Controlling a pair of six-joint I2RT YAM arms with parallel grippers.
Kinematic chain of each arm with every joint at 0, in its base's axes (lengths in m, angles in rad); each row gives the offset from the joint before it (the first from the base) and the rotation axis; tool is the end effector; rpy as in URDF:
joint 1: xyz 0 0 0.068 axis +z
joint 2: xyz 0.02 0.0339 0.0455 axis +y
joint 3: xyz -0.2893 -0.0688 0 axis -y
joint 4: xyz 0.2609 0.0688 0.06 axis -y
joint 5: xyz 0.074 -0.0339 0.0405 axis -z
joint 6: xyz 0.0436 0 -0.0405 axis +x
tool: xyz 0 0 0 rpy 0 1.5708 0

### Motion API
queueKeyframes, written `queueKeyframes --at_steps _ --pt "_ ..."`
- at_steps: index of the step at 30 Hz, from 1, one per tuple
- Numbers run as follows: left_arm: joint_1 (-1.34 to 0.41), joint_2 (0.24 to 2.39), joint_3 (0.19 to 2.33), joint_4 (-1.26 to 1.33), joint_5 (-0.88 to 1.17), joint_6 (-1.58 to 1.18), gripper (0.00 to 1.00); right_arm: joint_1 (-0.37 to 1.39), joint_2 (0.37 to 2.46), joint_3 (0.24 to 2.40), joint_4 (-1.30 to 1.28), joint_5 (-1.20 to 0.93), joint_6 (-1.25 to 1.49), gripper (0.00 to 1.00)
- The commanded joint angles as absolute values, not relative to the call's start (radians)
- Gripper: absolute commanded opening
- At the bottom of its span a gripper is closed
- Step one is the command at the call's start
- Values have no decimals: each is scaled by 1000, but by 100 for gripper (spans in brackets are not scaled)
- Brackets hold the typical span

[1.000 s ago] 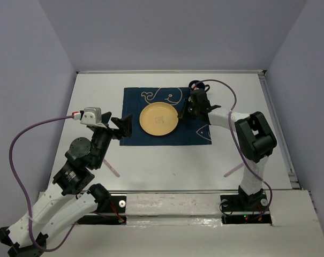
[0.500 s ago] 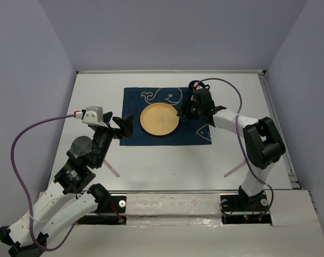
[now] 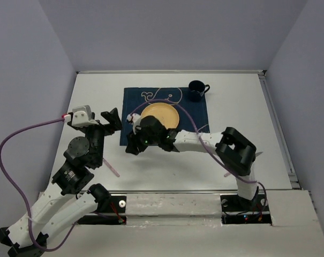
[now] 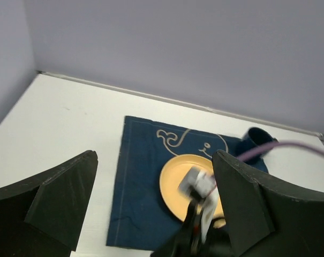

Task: Set the dinner table for one person

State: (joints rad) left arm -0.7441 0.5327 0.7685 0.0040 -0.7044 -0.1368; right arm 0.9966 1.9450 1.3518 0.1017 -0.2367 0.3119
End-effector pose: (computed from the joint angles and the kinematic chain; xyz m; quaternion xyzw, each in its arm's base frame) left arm 0.1034 -0.0569 0.4052 -0.0856 0.6342 -0.1221 0.7587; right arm 0.2512 0.4071 0.2318 -0.3431 0.7821 0.3909 0.3432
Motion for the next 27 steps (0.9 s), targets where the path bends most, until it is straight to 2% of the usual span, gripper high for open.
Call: queueKeyframes --at_steps 1,8,18,22,27 --pt "-736 477 807 141 -909 -55 99 1113 2046 1446 172 -224 175 53" --pt "-736 482 836 141 -1017 46 99 1218 2157 1566 146 -177 97 57" --pt "-736 466 833 97 -996 6 99 1267 2293 1715 26 -52 23 58" --pt "-736 466 833 89 -977 6 99 1267 2339 1762 3 -23 20 55" --pt "-736 456 805 80 -960 -21 99 1276 2384 1802 -35 60 21 45"
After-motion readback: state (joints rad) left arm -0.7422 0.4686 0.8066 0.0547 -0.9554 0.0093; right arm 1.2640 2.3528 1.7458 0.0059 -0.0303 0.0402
